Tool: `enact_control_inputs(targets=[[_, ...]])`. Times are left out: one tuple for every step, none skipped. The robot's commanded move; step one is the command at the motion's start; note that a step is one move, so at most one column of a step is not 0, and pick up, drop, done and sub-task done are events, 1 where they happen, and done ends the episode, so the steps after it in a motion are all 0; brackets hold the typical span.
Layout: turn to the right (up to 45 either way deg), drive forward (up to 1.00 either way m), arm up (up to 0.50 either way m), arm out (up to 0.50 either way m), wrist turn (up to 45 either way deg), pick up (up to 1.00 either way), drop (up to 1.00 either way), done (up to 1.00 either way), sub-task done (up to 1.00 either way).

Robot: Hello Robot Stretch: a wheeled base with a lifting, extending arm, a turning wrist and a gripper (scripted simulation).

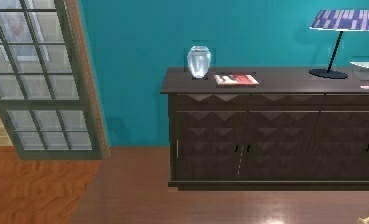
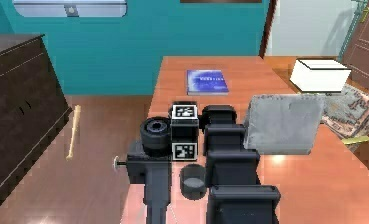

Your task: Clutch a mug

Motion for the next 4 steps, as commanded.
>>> enact_control_inputs(targets=[[0.0, 0.00, 0.00, 0.00, 45.0, 0.00, 0.00, 0.00, 0.00], [0.0, 0.00, 0.00, 0.00, 45.0, 0.00, 0.00, 0.00, 0.00], [0.0, 0.00, 0.00, 0.00, 45.0, 0.00, 0.00, 0.00, 0.00], [0.0, 0.00, 0.00, 0.00, 45.0, 0.00, 0.00, 0.00, 0.00]])
